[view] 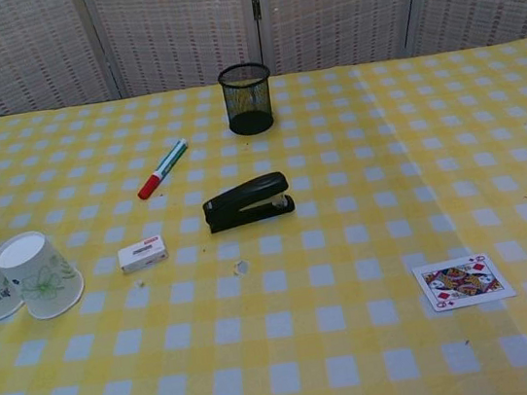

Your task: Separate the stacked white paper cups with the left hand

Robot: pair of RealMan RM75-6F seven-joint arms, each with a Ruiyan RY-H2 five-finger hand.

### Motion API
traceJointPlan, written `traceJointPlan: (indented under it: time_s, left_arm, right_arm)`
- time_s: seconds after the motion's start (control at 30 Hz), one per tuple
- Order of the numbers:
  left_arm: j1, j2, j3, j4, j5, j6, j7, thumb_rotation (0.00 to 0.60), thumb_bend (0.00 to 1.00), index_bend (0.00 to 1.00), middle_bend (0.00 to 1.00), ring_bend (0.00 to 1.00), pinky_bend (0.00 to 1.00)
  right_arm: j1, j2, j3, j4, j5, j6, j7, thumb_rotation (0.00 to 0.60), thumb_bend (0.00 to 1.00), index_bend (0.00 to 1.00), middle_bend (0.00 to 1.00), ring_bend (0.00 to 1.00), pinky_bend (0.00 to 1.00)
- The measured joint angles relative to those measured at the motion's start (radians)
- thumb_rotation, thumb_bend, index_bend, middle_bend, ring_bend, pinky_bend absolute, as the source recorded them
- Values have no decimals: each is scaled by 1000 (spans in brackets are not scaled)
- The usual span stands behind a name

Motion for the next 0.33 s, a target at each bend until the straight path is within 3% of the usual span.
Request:
traceJointPlan:
  time_s: [0.33]
  left_arm:
    - [120, -40, -17, 34, 63, 252, -25, 600, 396, 171, 145, 83, 41]
  right_arm:
    - [28, -22, -17, 59, -34, -55, 140, 600, 455, 0, 0, 37, 0]
